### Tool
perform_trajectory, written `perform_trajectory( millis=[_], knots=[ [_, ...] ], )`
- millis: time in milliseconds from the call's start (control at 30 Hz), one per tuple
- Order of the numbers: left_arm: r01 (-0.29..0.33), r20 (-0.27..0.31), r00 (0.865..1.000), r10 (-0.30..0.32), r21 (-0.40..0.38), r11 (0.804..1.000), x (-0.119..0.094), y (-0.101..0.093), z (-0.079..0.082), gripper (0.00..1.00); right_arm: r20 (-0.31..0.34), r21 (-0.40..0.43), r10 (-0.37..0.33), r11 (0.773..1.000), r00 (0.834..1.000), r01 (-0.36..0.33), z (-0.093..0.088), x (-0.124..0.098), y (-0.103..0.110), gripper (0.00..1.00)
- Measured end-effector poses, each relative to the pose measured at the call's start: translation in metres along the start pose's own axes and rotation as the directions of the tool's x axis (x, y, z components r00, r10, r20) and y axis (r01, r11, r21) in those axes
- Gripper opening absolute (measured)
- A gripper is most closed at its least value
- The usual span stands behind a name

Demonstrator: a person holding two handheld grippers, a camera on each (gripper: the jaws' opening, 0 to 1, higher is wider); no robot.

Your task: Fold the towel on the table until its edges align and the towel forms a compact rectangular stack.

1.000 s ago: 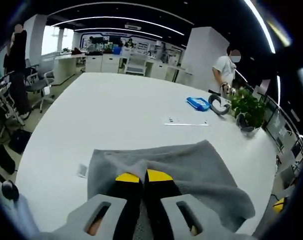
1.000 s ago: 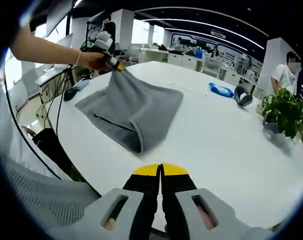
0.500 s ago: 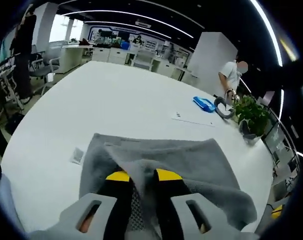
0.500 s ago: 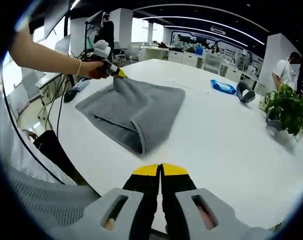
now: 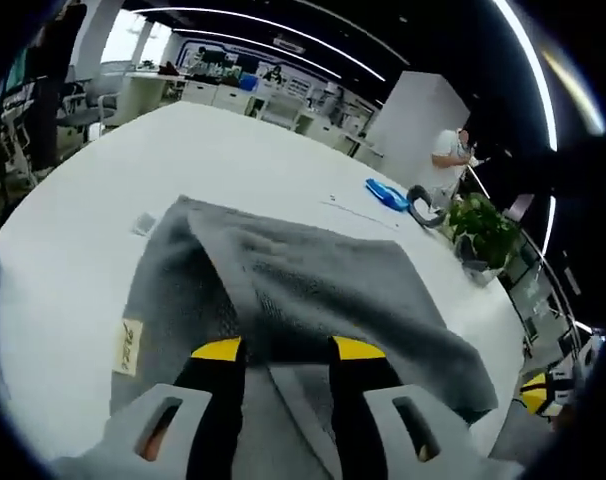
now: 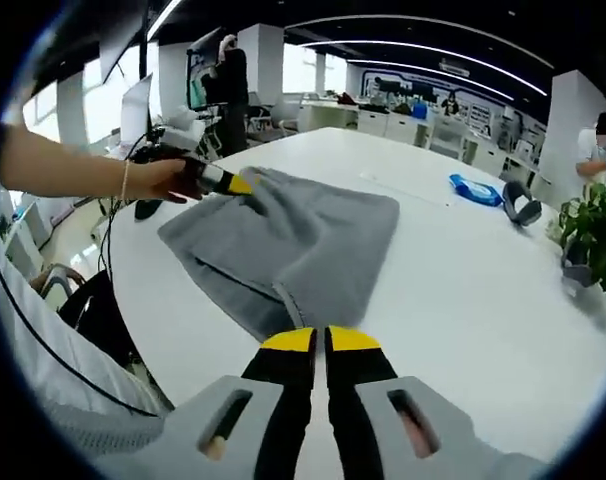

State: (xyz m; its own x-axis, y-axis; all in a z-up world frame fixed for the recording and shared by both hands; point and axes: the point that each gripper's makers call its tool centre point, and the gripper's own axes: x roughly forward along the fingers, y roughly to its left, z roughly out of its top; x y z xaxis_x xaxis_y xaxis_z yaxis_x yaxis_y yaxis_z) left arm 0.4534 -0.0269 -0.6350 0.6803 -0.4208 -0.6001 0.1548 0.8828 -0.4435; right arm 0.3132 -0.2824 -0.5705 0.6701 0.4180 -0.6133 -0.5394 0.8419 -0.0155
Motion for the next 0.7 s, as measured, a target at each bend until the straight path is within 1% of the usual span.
perform_trajectory(
  millis=[100, 133, 233, 267, 300, 367, 467, 533, 600, 700],
  knots=[
    [0.013, 0.005, 1.0, -0.013, -0.057, 0.998, -0.012, -0.01, -0.016, 0.38, 0.007, 0.03, 0.002, 1.0, 1.0, -0.002, -0.003, -0.002, 0.002, 0.01],
    [0.01, 0.008, 1.0, -0.01, -0.087, 0.996, -0.017, -0.013, -0.025, 0.38, 0.005, 0.038, -0.001, 0.999, 1.0, 0.001, -0.005, -0.002, 0.002, 0.0],
    [0.014, -0.005, 1.0, -0.015, -0.077, 0.997, -0.026, -0.024, -0.043, 0.4, -0.002, 0.075, -0.002, 0.997, 1.0, 0.002, -0.014, -0.004, 0.003, 0.0],
    [0.009, -0.004, 1.0, -0.009, -0.072, 0.997, -0.029, -0.027, -0.046, 0.4, -0.002, 0.081, -0.002, 0.997, 1.0, 0.003, -0.015, -0.005, 0.003, 0.0],
    [0.004, 0.009, 1.0, -0.003, -0.062, 0.998, -0.032, -0.029, -0.047, 0.4, -0.003, 0.084, -0.004, 0.996, 1.0, 0.004, -0.017, -0.006, 0.003, 0.0],
    [0.004, -0.003, 1.0, -0.004, -0.073, 0.997, -0.039, -0.034, -0.052, 0.4, -0.007, 0.083, -0.008, 0.997, 1.0, 0.008, -0.02, -0.007, 0.004, 0.0],
    [0.002, 0.004, 1.0, -0.002, -0.08, 0.997, -0.047, -0.039, -0.056, 0.4, -0.006, 0.086, -0.009, 0.996, 1.0, 0.009, -0.021, -0.008, 0.004, 0.0],
    [0.004, 0.002, 1.0, -0.004, -0.102, 0.995, -0.051, -0.041, -0.06, 0.39, -0.007, 0.088, -0.01, 0.996, 1.0, 0.011, -0.022, -0.008, 0.005, 0.0],
    [0.012, -0.005, 1.0, -0.013, -0.133, 0.991, -0.055, -0.045, -0.066, 0.36, -0.006, 0.088, -0.007, 0.996, 1.0, 0.007, -0.022, -0.009, 0.005, 0.0],
    [0.017, -0.029, 0.999, -0.021, -0.152, 0.988, -0.057, -0.051, -0.075, 0.29, -0.009, 0.083, -0.006, 0.997, 1.0, 0.006, -0.023, -0.008, 0.005, 0.0]
  ],
)
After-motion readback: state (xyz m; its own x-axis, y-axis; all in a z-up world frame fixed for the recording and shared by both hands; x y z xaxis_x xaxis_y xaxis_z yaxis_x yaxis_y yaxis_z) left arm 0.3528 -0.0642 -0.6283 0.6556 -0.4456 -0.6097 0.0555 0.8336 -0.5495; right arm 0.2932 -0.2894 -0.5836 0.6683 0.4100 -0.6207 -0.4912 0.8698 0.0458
